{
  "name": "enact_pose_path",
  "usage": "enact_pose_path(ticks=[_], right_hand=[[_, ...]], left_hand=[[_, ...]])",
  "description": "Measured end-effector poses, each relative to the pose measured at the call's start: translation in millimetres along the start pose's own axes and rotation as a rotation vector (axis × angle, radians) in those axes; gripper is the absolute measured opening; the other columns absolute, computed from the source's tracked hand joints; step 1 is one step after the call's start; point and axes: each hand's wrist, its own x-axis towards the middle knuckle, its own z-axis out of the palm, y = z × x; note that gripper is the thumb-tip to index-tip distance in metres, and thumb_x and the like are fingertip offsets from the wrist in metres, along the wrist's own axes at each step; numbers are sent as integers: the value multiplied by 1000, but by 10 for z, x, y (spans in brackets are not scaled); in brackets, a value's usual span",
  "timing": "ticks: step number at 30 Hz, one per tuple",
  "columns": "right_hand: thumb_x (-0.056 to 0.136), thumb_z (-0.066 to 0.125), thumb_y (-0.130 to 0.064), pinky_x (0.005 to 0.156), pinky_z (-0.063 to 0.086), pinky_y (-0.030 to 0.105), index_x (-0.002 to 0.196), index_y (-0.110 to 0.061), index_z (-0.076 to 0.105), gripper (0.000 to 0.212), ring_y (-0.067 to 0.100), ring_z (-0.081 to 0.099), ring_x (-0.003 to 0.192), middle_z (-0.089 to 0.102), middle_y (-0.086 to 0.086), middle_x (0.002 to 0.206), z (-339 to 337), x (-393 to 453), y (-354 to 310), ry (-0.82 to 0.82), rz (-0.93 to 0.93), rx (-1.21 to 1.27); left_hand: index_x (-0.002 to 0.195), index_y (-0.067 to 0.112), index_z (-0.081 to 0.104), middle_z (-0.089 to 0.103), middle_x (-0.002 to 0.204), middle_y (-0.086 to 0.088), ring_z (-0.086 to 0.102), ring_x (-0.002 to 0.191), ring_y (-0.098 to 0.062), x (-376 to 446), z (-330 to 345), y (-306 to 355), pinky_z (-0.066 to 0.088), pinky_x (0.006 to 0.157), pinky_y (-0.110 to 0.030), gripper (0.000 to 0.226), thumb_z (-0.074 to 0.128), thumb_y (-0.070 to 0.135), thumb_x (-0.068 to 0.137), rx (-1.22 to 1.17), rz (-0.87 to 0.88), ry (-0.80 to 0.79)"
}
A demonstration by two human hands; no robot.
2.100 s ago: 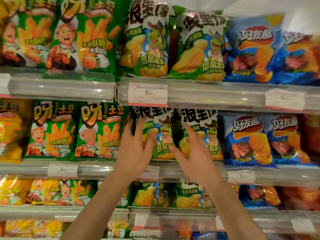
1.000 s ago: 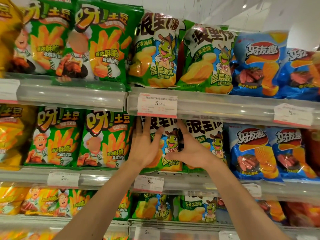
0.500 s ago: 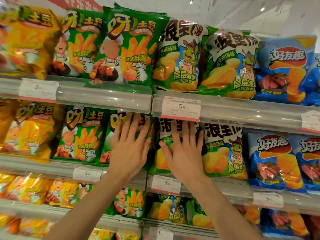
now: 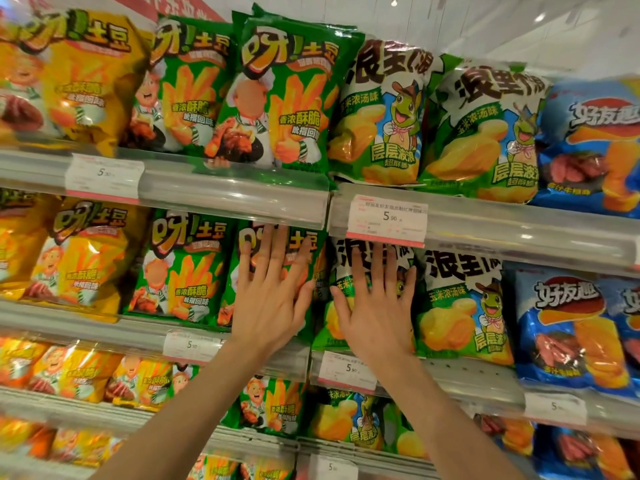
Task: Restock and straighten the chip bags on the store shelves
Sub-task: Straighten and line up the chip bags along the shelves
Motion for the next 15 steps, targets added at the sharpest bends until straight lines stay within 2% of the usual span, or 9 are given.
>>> enact_pose_path(ticks=[5, 11, 15], right_hand=[[102, 20, -63, 119, 8, 64, 159, -18, 23, 73, 35, 12, 153, 16, 18, 165, -23, 3, 3, 1, -2, 39], [101, 21, -66, 122, 7, 58, 161, -18, 10, 77, 28, 0, 155, 8, 13, 168, -103, -32, 79, 21, -7, 181], [101, 25, -64, 124, 4, 53, 161, -22, 6, 75, 24, 0, 155, 5, 8, 168, -205, -120, 187, 58, 23, 289]], left_hand=[[158, 20, 25, 8, 167, -17, 4, 155, -34, -7, -28, -13, 15, 119, -64, 64, 41, 45, 102, -32, 6, -8], [156, 20, 33, 15, 166, -14, 6, 155, -31, -16, -169, 29, 13, 121, -60, 61, 42, 45, 101, -148, -15, -13], [152, 17, 39, 30, 161, -14, 21, 151, -32, -42, -279, 238, 19, 121, -54, 57, 43, 43, 101, -265, -19, 11]])
